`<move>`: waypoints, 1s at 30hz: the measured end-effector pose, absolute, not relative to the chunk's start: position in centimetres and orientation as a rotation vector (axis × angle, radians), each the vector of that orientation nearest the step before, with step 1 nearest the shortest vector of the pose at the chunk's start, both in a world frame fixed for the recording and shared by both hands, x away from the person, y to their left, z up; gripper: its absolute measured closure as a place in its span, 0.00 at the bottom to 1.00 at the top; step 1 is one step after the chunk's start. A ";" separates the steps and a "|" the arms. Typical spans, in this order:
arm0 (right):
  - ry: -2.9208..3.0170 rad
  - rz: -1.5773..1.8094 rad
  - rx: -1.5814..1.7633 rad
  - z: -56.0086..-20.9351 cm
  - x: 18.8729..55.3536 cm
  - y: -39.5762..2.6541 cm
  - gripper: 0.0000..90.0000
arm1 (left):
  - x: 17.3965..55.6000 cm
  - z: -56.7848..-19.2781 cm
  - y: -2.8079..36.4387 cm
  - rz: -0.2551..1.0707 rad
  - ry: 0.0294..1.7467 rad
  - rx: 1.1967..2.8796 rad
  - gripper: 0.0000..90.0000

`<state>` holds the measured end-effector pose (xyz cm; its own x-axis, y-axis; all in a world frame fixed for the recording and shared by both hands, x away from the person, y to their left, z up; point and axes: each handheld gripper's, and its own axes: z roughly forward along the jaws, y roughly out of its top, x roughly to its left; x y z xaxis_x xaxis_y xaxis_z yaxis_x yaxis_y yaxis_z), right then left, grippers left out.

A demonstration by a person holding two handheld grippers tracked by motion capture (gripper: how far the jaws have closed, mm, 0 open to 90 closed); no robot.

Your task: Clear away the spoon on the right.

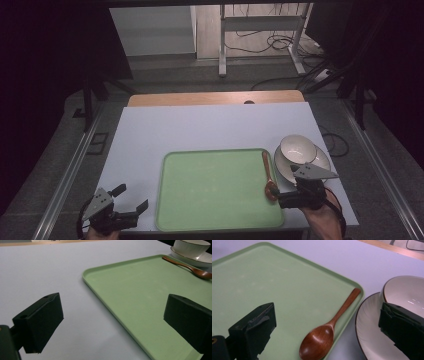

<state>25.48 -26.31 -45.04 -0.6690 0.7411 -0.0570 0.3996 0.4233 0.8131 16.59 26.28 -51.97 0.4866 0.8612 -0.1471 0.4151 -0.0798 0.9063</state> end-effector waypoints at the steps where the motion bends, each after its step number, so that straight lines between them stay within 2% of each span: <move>1: 2.269 1.133 0.973 -45.1 25.3 -26.4 0.01 | 16.6 -52.0 26.3 0.536 1.102 1.691 0.02; 30: 2.189 1.108 1.083 -47.5 22.0 -30.8 0.01 | 16.6 -52.0 26.3 0.540 1.100 1.697 0.02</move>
